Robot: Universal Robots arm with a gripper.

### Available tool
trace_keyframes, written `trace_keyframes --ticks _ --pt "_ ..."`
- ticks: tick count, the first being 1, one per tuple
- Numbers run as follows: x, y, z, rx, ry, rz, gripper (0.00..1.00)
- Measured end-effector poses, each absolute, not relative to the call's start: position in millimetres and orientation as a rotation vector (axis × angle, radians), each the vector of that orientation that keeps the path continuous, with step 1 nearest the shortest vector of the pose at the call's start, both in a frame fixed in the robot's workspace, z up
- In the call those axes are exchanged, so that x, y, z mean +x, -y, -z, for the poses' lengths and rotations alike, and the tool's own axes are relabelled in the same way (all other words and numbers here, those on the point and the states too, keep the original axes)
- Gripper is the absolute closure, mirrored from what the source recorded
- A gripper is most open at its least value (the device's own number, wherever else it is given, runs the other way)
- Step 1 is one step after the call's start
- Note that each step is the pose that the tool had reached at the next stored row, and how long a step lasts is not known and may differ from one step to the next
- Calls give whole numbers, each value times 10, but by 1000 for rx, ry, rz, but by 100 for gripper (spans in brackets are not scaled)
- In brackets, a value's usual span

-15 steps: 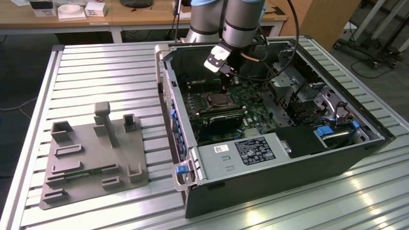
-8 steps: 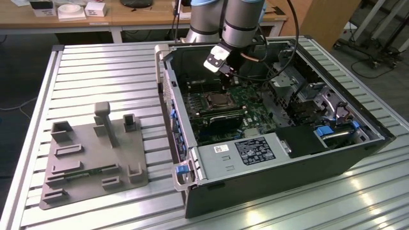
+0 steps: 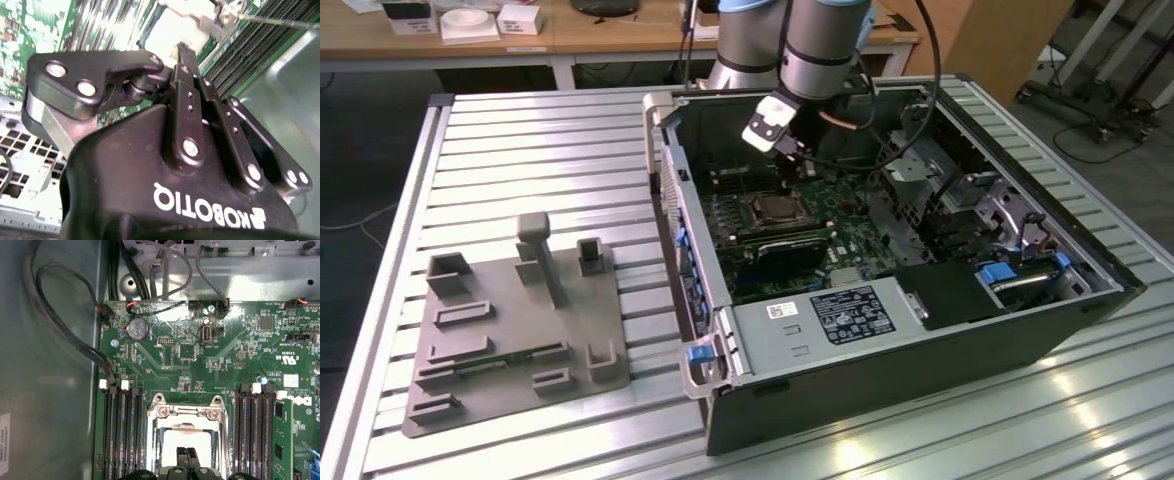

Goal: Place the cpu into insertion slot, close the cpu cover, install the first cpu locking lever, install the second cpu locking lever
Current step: 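Close the cpu cover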

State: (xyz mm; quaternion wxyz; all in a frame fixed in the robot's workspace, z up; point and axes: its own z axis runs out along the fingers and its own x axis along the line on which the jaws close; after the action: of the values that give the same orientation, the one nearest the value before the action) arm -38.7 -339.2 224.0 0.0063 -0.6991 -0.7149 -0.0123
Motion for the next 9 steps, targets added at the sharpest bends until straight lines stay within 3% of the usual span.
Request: trace_keyframes --ticks 9 --pt "-551 3392 -2168 -2184 2240 39 89"
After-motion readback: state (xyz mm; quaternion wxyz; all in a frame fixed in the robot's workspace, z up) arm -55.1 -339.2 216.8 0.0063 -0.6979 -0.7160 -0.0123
